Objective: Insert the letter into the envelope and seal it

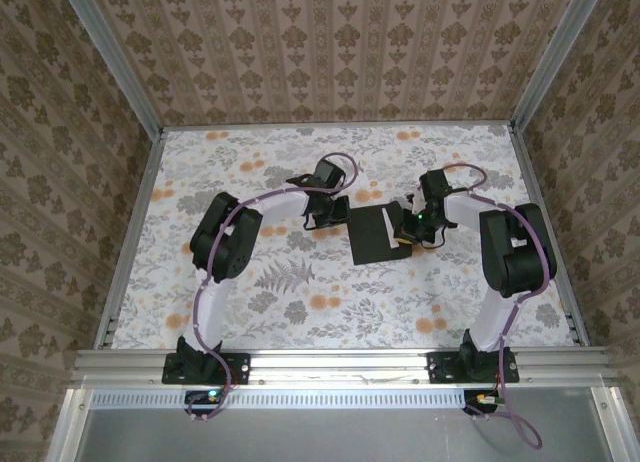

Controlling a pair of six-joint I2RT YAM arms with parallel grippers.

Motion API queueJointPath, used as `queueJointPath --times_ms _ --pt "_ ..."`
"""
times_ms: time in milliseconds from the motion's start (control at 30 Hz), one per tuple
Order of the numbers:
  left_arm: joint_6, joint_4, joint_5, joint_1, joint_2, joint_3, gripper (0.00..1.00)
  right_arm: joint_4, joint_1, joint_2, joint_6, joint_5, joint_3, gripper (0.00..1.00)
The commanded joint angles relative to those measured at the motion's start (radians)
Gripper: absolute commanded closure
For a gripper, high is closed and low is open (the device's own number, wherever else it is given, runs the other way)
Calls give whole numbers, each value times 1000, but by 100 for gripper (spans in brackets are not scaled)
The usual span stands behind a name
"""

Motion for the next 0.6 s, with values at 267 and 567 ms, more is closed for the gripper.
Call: queueJointPath --times_ms 267,567 --pt "-14 -54 -11 -8 -6 -17 100 -25 -6 -18 -25 66 -1 90" --pt "-25 -54 -11 -11 -6 -17 100 -39 3 -7 -22 46 13 90"
